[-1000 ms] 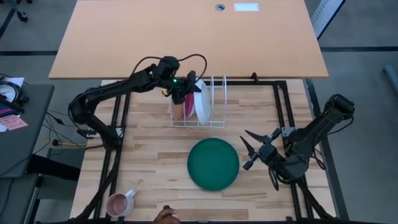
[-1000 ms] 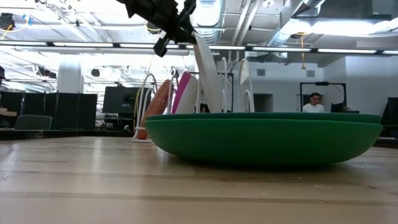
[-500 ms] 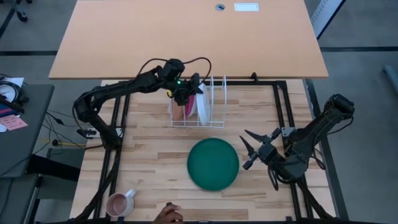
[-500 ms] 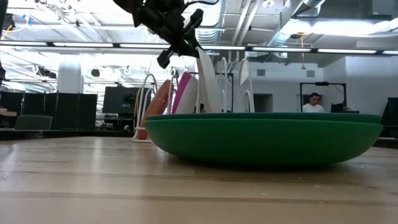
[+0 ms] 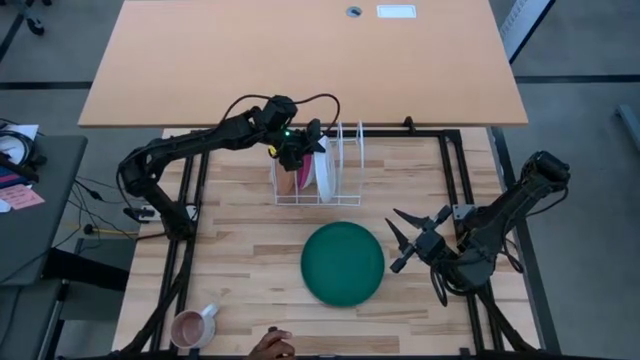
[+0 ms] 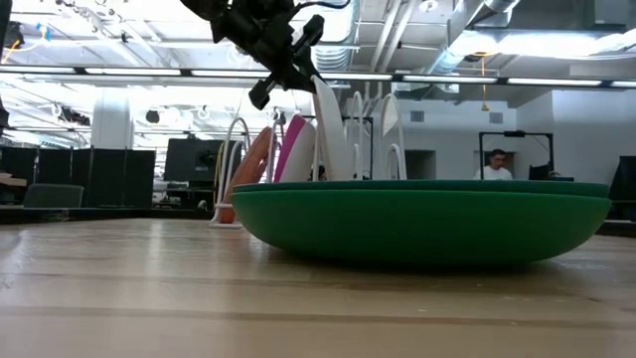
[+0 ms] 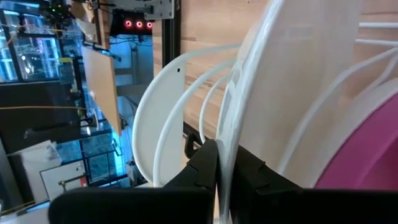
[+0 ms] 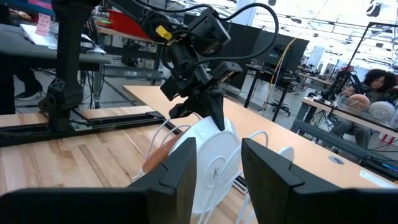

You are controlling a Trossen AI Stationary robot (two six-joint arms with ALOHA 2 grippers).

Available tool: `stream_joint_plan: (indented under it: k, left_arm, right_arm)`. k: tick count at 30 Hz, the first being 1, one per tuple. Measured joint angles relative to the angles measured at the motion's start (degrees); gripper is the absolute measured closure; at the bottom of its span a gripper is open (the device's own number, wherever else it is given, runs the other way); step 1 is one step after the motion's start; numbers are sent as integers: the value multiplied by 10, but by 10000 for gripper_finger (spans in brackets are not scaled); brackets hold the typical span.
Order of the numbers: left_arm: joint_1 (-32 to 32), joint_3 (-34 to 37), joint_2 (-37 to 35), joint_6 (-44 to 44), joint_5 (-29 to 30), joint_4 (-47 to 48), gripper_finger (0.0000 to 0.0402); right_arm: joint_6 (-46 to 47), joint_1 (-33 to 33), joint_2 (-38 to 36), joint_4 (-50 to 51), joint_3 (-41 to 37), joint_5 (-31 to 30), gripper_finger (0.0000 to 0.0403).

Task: Sort dishes
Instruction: Put the white plate in the dish rack, then put the dark green plate in the dish rack

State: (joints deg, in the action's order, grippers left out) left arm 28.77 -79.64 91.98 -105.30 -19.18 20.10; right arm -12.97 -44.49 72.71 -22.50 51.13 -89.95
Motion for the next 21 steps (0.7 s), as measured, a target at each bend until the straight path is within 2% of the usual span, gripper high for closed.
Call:
stream_joint_plan:
  k: [6, 14, 21]
  left_arm:
    - [-1, 1, 0, 27, 0, -5, 389]
    - [-1, 1, 0, 44, 1, 0, 353]
    - [-1, 1, -1, 45, -1, -2, 350]
  right_arm:
    - [0, 0, 0, 0, 0, 0, 270]
    - [0, 0, 0, 0, 0, 0, 270]
    - [0, 0, 0, 0, 0, 0, 270]
